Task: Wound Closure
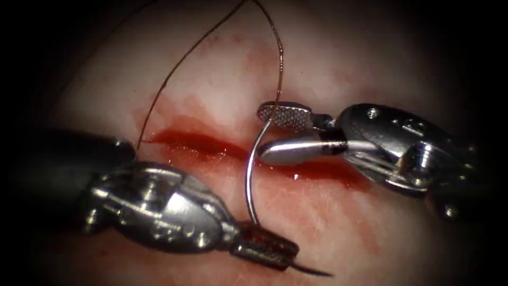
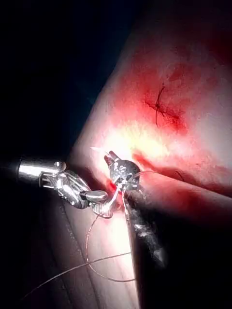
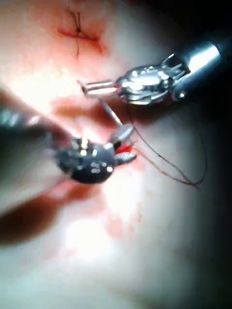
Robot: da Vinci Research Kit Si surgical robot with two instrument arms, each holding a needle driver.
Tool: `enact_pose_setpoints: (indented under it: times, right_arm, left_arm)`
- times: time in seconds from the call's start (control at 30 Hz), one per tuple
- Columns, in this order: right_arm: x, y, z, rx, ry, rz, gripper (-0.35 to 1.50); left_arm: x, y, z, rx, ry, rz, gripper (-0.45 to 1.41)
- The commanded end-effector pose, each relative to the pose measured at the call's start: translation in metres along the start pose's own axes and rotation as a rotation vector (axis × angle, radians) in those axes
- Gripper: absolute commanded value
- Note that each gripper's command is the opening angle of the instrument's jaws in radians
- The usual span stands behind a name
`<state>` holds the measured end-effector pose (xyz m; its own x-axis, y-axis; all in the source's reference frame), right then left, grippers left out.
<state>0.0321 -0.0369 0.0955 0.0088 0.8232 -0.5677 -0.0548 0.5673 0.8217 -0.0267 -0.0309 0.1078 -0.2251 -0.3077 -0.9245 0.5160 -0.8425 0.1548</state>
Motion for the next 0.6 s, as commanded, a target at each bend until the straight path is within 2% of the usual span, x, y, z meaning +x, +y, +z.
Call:
enact_pose_setpoints:
  times: [0.03, 0.1, 0.17, 0.2, 0.43, 0.47, 0.5, 0.53, 0.6]
  right_arm:
    - [-0.0002, 0.0001, 0.001, 0.001, 0.001, -0.001, 0.47]
    - [-0.0003, 0.0, 0.0015, 0.0, 0.002, -0.001, 0.34]
    - [-0.0003, -0.0001, 0.0018, -0.001, 0.002, -0.001, -0.18]
    - [-0.0003, -0.0001, 0.0018, -0.001, 0.002, 0.0, -0.35]
    - [0.0006, 0.0, 0.0011, -0.001, 0.004, 0.005, -0.35]
    - [0.0007, 0.0001, 0.001, 0.001, 0.004, 0.006, -0.35]
    - [0.0009, 0.0001, 0.0008, 0.002, 0.004, 0.008, -0.35]
    - [0.001, 0.0002, 0.0006, 0.004, 0.006, 0.008, -0.35]
    - [0.0013, 0.0004, 0.0003, -0.008, -0.004, 0.016, -0.35]
  left_arm:
    - [-0.0003, -0.0001, 0.0008, 0.0, 0.0, -0.001, -0.45]
    - [-0.0003, -0.0001, 0.0009, -0.002, -0.001, -0.001, -0.45]
    - [-0.0003, -0.0001, 0.0009, -0.003, -0.001, -0.001, -0.45]
    - [-0.0003, -0.0001, 0.0009, -0.003, -0.001, -0.001, -0.45]
    - [-0.0002, 0.0, 0.0007, -0.004, -0.003, 0.0, -0.45]
    - [-0.0002, -0.0001, 0.0007, 0.0, -0.007, -0.012, -0.3]
    - [-0.0002, -0.0002, 0.0006, 0.005, -0.01, -0.03, 0.19]
    - [-0.0001, -0.0003, 0.0005, 0.009, -0.015, -0.048, 0.49]
    - [-0.0001, -0.0006, 0.0003, 0.025, -0.027, -0.115, 0.86]
